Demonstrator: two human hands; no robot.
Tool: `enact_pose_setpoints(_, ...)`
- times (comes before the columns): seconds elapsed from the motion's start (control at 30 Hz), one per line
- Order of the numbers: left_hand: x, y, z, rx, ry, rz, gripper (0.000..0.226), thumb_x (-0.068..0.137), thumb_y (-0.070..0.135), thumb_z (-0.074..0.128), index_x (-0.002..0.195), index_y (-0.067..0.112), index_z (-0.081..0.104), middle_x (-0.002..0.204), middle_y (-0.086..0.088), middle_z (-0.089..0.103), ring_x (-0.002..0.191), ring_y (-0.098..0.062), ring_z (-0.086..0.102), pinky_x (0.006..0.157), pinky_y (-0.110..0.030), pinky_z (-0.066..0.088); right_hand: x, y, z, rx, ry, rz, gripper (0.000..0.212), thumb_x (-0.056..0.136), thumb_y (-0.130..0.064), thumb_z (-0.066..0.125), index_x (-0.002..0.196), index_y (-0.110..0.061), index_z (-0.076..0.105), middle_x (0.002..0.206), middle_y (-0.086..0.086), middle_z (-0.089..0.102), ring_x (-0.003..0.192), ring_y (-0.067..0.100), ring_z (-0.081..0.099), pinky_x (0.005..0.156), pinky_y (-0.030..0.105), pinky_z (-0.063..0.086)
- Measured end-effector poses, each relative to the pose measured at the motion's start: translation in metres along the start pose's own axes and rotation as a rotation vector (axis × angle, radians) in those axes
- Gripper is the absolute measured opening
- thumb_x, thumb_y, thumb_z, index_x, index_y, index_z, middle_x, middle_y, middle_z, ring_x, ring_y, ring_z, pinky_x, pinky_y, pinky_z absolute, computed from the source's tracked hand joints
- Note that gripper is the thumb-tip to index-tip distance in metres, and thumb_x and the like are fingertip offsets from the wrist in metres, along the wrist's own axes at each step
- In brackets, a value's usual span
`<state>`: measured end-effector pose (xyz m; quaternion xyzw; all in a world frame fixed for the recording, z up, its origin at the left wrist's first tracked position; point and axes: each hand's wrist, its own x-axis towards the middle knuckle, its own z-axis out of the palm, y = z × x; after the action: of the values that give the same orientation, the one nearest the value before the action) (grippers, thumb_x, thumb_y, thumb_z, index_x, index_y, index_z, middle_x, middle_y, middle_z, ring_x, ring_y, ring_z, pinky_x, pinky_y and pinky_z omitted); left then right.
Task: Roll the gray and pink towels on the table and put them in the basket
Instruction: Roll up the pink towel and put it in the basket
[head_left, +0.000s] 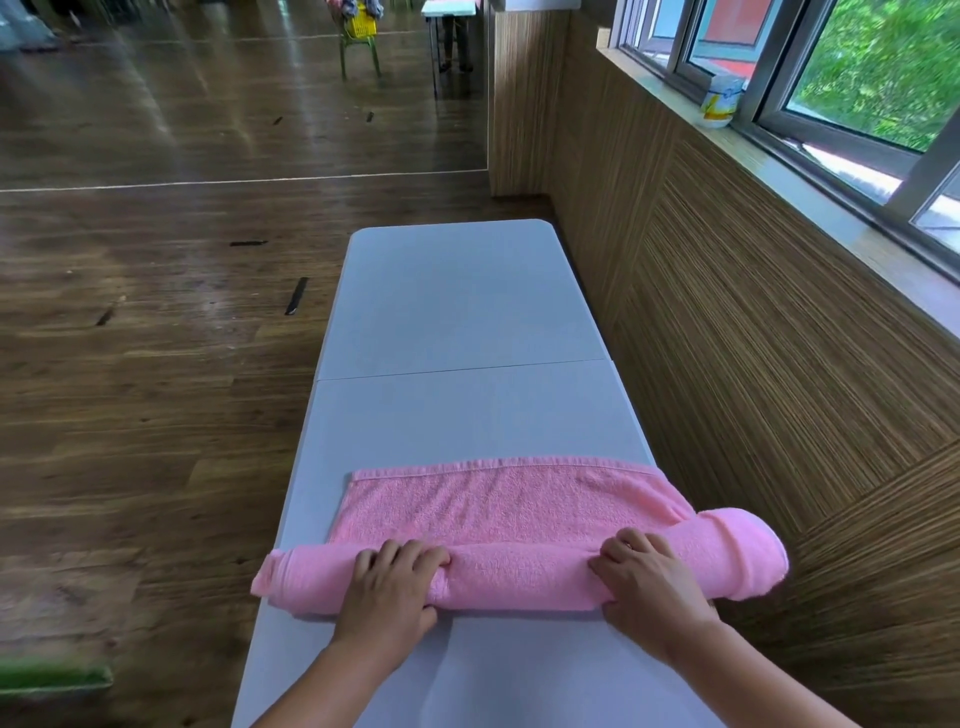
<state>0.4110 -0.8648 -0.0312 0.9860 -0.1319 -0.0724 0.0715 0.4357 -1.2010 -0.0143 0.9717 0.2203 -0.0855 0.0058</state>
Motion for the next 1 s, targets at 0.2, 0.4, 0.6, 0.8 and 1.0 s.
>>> enact_pose_setpoints(0.2, -0.008, 0.002, -0.010, -0.034, -0.061, -0.003, 0.041, 0.076, 0.047, 0.043, 0.113, 0.044, 0.059, 0.107, 0.022, 0.064, 0.098, -0.009, 0.057, 0.085, -0.035, 0.036, -0.001, -0.002, -0.019, 0.054, -0.155, -0.019, 0.035, 0.078, -0.044, 0.048, 0.103, -0.027, 0.067, 0.094, -0.011, 0.066, 0.097, 0.015, 0.052, 0.073, 0.032, 0.032)
enact_pose_setpoints(0.4, -0.005, 0.003, -0.011, -0.086, -0.041, -0.024, 0.035, 0.078, 0.044, 0.040, 0.105, 0.039, 0.062, 0.108, 0.020, 0.058, 0.105, -0.011, 0.055, 0.091, -0.037, 0.034, -0.008, 0.005, -0.015, 0.292, -0.081, 0.076, 0.028, 0.081, -0.041, 0.059, 0.105, -0.034, 0.046, 0.104, -0.017, 0.050, 0.077, 0.014, 0.055, 0.061, 0.033, 0.045)
enact_pose_setpoints(0.6, 0.002, 0.003, -0.006, -0.029, 0.114, 0.040, 0.021, 0.073, 0.023, 0.065, 0.084, 0.035, 0.052, 0.091, 0.015, 0.051, 0.085, -0.015, 0.050, 0.070, -0.031, 0.042, -0.006, 0.011, -0.005, 0.016, 0.156, -0.049, 0.009, 0.074, -0.034, 0.075, 0.073, -0.030, 0.067, 0.077, -0.011, 0.057, 0.079, 0.019, 0.057, 0.068, 0.033, 0.050)
enact_pose_setpoints(0.8, -0.008, 0.001, 0.000, -0.079, 0.038, 0.037, 0.050, 0.067, 0.059, 0.062, 0.112, 0.043, 0.050, 0.111, 0.023, 0.049, 0.101, -0.006, 0.047, 0.089, -0.027, 0.040, -0.013, 0.009, 0.003, -0.055, 0.023, -0.033, 0.041, 0.054, -0.046, 0.068, 0.090, -0.026, 0.067, 0.089, -0.009, 0.062, 0.088, 0.020, 0.057, 0.083, 0.039, 0.051)
enact_pose_setpoints(1.0, -0.004, -0.004, -0.003, -0.024, -0.015, 0.016, 0.046, 0.060, 0.041, 0.057, 0.105, 0.044, 0.052, 0.103, 0.023, 0.057, 0.092, -0.011, 0.058, 0.074, -0.028, 0.041, 0.002, 0.003, -0.015, -0.115, -0.184, -0.074, 0.034, 0.053, -0.046, 0.071, 0.082, -0.027, 0.069, 0.078, -0.012, 0.065, 0.083, 0.017, 0.055, 0.070, 0.031, 0.045)
